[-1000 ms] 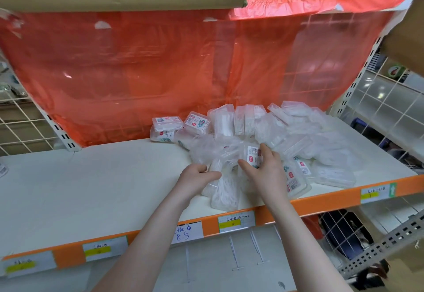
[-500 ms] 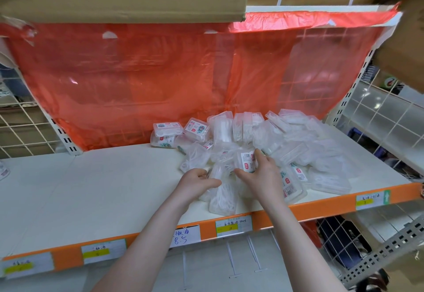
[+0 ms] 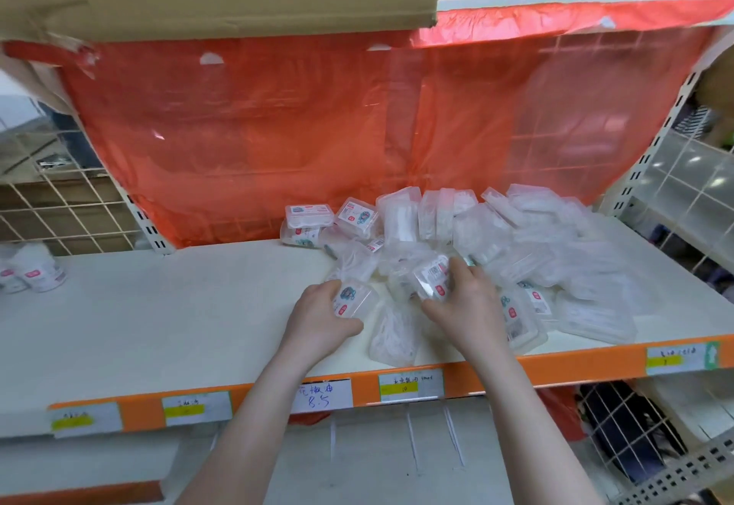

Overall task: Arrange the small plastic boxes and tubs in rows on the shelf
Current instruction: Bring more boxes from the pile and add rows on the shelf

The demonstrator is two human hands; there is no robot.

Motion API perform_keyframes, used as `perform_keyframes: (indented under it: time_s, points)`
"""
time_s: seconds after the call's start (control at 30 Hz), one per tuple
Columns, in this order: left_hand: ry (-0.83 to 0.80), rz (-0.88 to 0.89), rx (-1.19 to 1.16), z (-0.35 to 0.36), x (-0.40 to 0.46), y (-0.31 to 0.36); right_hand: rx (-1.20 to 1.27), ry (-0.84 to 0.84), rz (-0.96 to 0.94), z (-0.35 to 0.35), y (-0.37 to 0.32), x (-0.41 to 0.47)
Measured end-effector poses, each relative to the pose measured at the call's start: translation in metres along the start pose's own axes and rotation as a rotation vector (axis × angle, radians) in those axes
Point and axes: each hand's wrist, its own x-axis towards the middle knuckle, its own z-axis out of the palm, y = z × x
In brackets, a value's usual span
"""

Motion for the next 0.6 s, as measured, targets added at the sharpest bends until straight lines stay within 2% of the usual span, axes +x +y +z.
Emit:
perform_keyframes:
  time_s: [0.23,0.6]
  points:
    - [0.123,0.042,0.152,-0.017,-0.017,-0.016,-0.056,-0.003,-0.107,0.0,-0.006,-0.004]
    - [0.136,0.051,0.16,-0.075,-0.053,-0.068,-0.142,-0.101,-0.244,0.026,-0.069,-0.035]
